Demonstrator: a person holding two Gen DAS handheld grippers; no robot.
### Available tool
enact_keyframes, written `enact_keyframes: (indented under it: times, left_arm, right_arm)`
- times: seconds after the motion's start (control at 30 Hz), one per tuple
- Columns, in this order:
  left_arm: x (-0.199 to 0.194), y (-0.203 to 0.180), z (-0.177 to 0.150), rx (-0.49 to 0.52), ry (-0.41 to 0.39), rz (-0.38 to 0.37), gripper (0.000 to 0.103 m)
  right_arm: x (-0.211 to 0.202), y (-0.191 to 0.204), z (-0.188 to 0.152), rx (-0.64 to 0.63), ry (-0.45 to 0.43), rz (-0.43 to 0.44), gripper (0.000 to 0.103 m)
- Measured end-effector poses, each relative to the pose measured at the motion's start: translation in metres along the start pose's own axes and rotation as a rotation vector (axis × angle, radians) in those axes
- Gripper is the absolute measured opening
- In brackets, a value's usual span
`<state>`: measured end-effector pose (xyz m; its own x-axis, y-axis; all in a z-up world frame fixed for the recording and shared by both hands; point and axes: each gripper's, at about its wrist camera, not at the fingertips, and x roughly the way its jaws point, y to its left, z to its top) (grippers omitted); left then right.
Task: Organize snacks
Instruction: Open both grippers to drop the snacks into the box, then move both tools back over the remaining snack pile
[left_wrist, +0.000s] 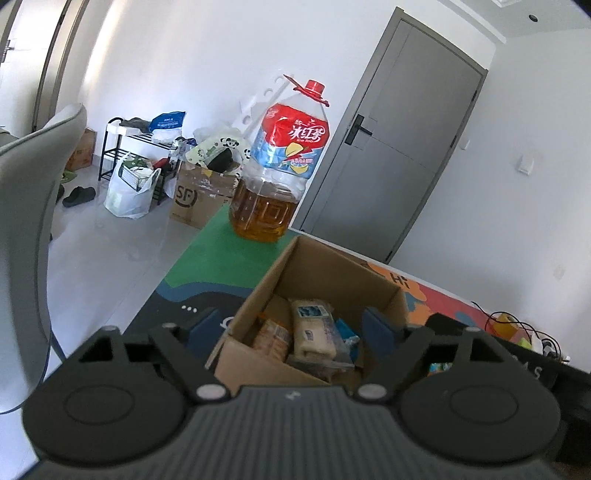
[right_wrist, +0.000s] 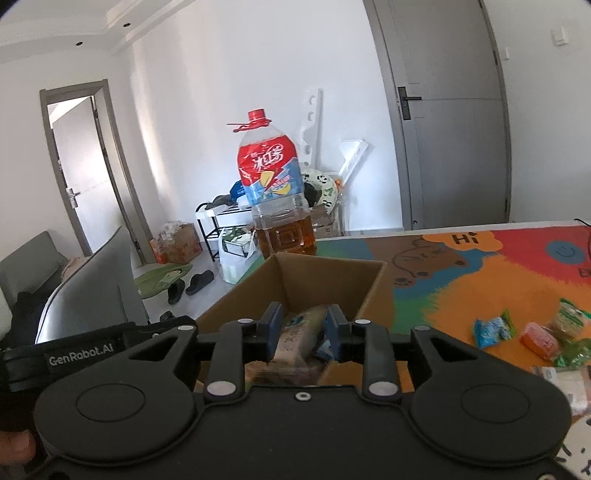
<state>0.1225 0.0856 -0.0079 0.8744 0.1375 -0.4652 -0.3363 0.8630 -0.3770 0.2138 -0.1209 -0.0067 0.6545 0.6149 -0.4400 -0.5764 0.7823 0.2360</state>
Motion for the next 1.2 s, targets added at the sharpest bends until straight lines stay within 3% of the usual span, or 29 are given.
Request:
enact_keyframes:
  times: [0.4, 0.6, 0.7, 0.97, 1.2]
  left_arm:
    - [-0.022, -0.023, -0.015, 0.030, -0.042, -0.001, 0.100]
    - [-0.030, -0.031, -0.018, 0.036, -0.043, 0.018, 0.103]
    - [-0.036, -0.036, -0.020, 0.051, -0.048, -0.010, 0.103]
    - [-0.051, -0.062, -0.031, 0.098, -0.072, -0.116, 0.103]
    - [-0.041, -0.102, -0.042, 0.177, -0.035, -0.171, 0.100]
  right_arm:
    - [-0.034, -0.024, -0.006, 0.033, 0.015, -0.004, 0.060]
    - [-0.053, -0.041, -0.004, 0.032, -0.012, -0.012, 0.078]
    - [-0.066, -0.056, -0.005, 0.050, -0.033, -0.040, 0.086]
    - [-0.087, -0.093, -0.018, 0.101, -0.059, -0.110, 0.086]
    - [-0.098, -0.133, -0.032, 0.175, -0.053, -0.172, 0.083]
